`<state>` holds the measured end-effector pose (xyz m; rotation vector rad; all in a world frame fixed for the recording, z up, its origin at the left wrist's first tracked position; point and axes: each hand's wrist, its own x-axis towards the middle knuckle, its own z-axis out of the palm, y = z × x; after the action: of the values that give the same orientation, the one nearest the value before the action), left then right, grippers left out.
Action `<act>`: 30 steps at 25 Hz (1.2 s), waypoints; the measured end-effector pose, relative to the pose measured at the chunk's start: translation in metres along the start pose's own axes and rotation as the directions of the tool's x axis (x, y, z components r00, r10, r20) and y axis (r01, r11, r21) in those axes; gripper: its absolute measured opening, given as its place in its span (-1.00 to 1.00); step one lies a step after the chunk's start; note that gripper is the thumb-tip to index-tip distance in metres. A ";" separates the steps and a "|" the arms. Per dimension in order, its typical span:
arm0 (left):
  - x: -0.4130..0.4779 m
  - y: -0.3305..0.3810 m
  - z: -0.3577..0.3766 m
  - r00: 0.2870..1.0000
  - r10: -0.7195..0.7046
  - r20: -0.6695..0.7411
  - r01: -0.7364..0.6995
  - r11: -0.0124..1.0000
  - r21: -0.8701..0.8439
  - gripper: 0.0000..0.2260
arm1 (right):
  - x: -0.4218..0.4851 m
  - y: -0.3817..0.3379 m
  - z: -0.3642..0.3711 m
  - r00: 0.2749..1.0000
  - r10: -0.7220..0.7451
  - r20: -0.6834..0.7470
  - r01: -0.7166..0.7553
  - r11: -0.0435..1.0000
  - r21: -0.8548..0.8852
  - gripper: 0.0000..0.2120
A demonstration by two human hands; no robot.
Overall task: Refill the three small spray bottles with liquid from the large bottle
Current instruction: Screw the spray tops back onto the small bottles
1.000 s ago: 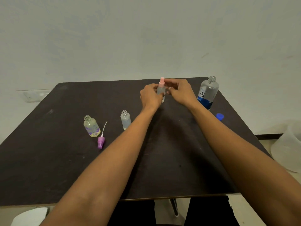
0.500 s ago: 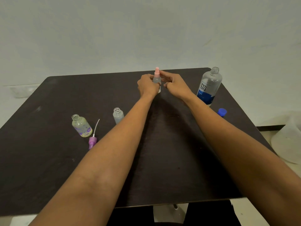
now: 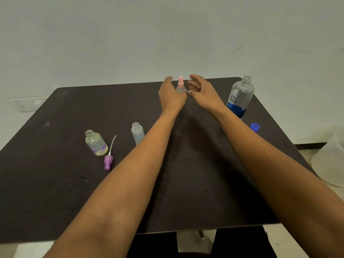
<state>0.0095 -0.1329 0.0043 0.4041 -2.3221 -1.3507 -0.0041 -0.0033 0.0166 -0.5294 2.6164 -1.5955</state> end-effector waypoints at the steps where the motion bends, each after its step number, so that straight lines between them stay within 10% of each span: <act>1: -0.005 0.003 -0.004 0.998 0.050 -0.024 -0.050 0.999 -0.017 -0.41 | -0.006 -0.003 -0.003 0.999 -0.017 -0.028 0.017 1.000 0.000 -0.40; 9: -0.068 0.036 -0.090 0.945 0.327 -0.018 -0.327 0.938 -0.114 -0.64 | -0.082 -0.045 -0.031 0.965 -0.241 -0.105 0.248 0.966 0.065 -0.57; 23: -0.147 -0.013 -0.180 0.945 0.325 -0.050 -0.328 0.929 -0.170 -0.70 | -0.166 -0.072 -0.015 0.946 -0.320 -0.050 0.321 0.947 0.008 -0.62; 30: -0.129 -0.071 -0.178 0.987 0.160 0.019 -0.162 0.979 0.123 -0.45 | -0.162 -0.056 0.048 0.850 -0.443 0.286 0.523 0.778 -0.348 -0.64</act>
<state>0.2121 -0.2428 -0.0070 0.2410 -2.3971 -1.1383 0.1732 -0.0190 0.0181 -1.4113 2.8107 -0.9606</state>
